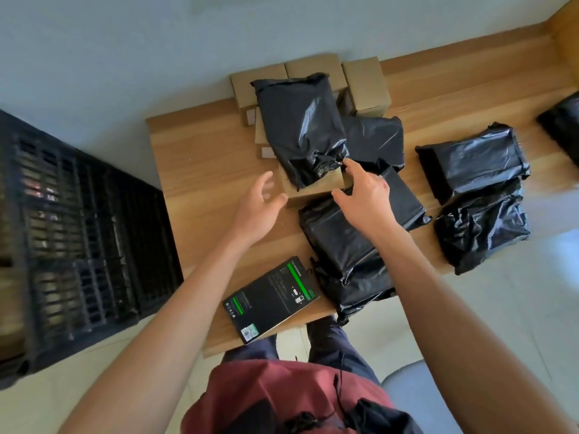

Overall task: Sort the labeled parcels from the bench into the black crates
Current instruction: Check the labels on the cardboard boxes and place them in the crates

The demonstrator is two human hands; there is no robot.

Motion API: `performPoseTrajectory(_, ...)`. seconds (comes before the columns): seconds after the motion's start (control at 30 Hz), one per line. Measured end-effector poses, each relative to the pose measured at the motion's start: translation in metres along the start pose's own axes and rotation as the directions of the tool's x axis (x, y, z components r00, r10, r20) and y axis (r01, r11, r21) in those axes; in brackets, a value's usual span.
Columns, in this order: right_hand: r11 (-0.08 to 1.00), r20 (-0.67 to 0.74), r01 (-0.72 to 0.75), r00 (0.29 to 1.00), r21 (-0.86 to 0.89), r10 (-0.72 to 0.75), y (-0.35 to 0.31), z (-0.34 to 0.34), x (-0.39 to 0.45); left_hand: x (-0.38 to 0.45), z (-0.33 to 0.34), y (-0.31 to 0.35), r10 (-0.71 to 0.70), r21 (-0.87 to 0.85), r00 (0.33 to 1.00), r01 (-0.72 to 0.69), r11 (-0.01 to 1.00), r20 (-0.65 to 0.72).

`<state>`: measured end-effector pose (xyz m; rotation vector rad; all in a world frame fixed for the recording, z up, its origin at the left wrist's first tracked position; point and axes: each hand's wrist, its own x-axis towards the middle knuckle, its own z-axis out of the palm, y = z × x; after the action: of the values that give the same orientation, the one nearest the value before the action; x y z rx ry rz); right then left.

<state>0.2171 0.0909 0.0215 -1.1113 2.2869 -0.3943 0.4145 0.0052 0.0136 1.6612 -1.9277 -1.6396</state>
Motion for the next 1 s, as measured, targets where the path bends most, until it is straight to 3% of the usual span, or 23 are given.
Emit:
performPoseTrajectory(0.17, 0.983, 0.075, 0.064, 0.996, -0.172, -0.052, 0.013, 0.009, 0.030, 0.015, 0.019, 0.004, -0.138, -0.040, 0.990, 0.138, 0.990, 0.005)
performPoseTrajectory(0.33, 0.977, 0.109, 0.093, 0.991, -0.190, -0.074, 0.020, 0.017, 0.046, 0.022, 0.035, 0.012, -0.205, -0.105, 0.979, 0.203, 0.973, -0.004)
performPoseTrajectory(0.73, 0.992, 0.089, 0.096, 0.991, 0.085, -0.103, 0.010, -0.005, 0.028, 0.004, 0.029, 0.019, -0.169, -0.185, 0.980, 0.148, 0.971, -0.104)
performPoseTrajectory(1.0, 0.947, -0.035, 0.236, 0.971, 0.216, -0.235, -0.004, -0.018, -0.004, -0.035, 0.008, 0.015, -0.088, -0.258, 0.966, 0.024, 0.966, -0.241)
